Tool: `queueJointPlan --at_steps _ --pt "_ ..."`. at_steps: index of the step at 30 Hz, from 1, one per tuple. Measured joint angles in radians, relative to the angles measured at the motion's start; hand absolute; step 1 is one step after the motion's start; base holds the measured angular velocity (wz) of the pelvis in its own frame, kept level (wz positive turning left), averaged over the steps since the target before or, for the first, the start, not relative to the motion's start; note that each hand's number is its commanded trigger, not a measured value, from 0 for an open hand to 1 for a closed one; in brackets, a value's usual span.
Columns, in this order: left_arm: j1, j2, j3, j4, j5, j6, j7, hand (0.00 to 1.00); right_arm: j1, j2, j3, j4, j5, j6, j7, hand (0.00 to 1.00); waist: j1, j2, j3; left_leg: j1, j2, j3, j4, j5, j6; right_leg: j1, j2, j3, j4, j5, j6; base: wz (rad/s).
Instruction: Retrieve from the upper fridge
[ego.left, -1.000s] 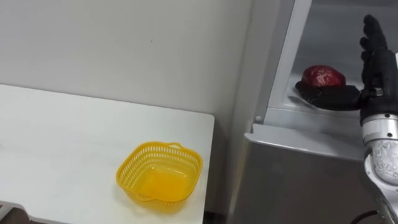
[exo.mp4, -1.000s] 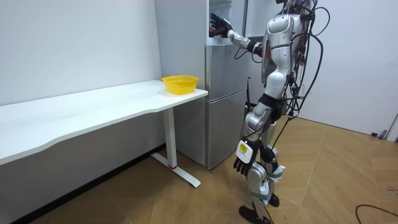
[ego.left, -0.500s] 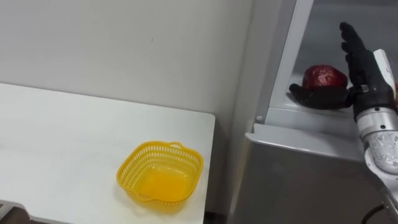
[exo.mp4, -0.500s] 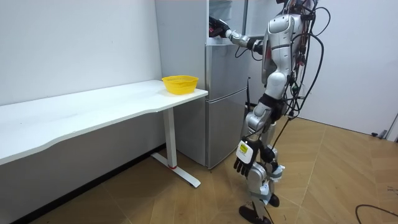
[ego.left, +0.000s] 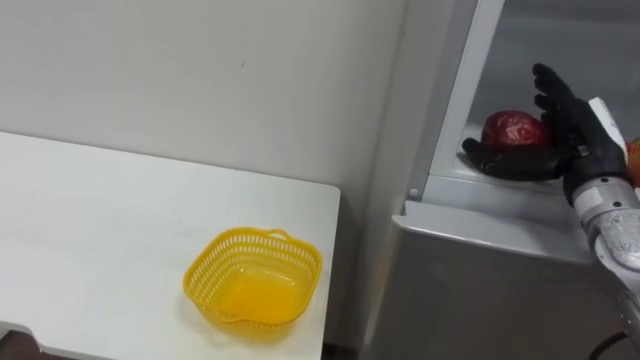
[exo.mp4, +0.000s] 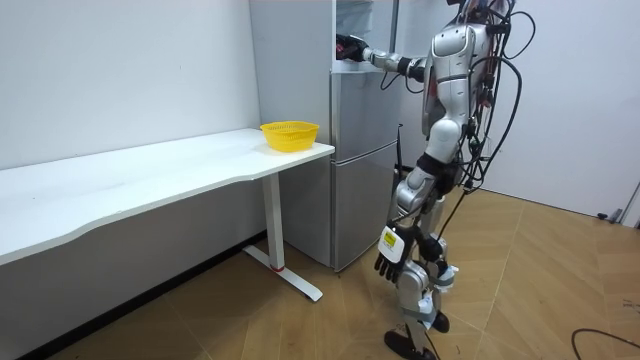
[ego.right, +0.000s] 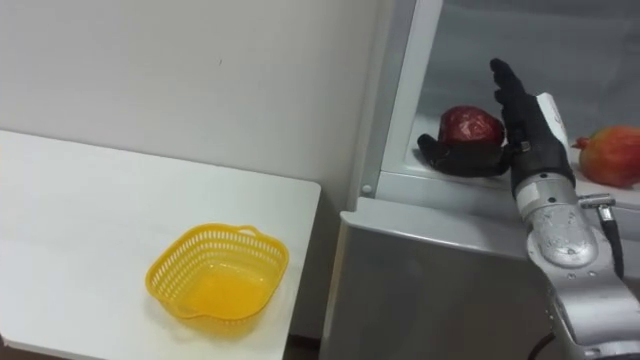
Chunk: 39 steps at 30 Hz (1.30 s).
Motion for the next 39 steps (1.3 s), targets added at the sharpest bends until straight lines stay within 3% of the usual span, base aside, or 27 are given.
queueJointPlan --at_steps 17,18,19,20,27,39 --pt "-0.001 0.002 -0.001 -0.001 -0.011 0.039 -0.001 0.00 -0.035 -0.025 0.002 0.108 0.093 0.015 0.100 0.00 0.001 -0.002 -0.0016 0.009 -0.001 -0.001 0.007 0.000 0.000 0.021 -0.001 -0.010 -0.001 0.000 0.000 0.01" --pt "-0.002 0.002 -0.001 -0.001 -0.011 0.040 0.000 0.00 -0.036 -0.026 0.002 0.113 0.093 0.016 0.105 0.19 0.001 -0.003 -0.0019 0.010 -0.001 -0.001 0.007 0.000 0.000 0.023 -0.002 -0.011 -0.001 0.000 0.000 0.05" --pt "-0.007 0.002 -0.001 -0.001 -0.010 0.042 0.000 0.00 -0.038 -0.026 0.002 0.119 0.092 0.021 0.111 0.76 0.002 -0.003 -0.0021 0.011 -0.001 -0.001 0.008 0.000 0.000 0.025 -0.002 -0.012 -0.001 0.000 0.000 0.00" --pt "-0.008 0.002 -0.001 0.000 -0.010 0.048 0.001 0.00 -0.042 -0.026 0.002 0.124 0.088 0.025 0.116 1.00 0.002 -0.003 -0.0020 0.011 -0.001 -0.001 0.008 0.000 0.000 0.025 -0.002 -0.012 0.000 0.000 0.000 0.00" --pt "-0.016 0.002 -0.002 0.000 -0.009 0.076 -0.001 0.00 -0.064 -0.029 0.002 0.162 0.084 0.041 0.146 1.00 0.002 0.000 -0.0017 0.016 -0.003 0.000 0.012 0.000 0.000 0.032 0.002 -0.013 -0.001 0.000 0.000 0.00" --pt "-0.020 0.002 -0.010 0.000 -0.012 0.079 0.020 0.00 -0.076 -0.037 0.018 0.170 0.095 0.041 0.150 1.00 0.002 0.010 -0.0053 0.015 -0.003 -0.002 0.016 0.000 0.000 0.034 0.001 -0.019 0.000 0.000 0.000 0.00"
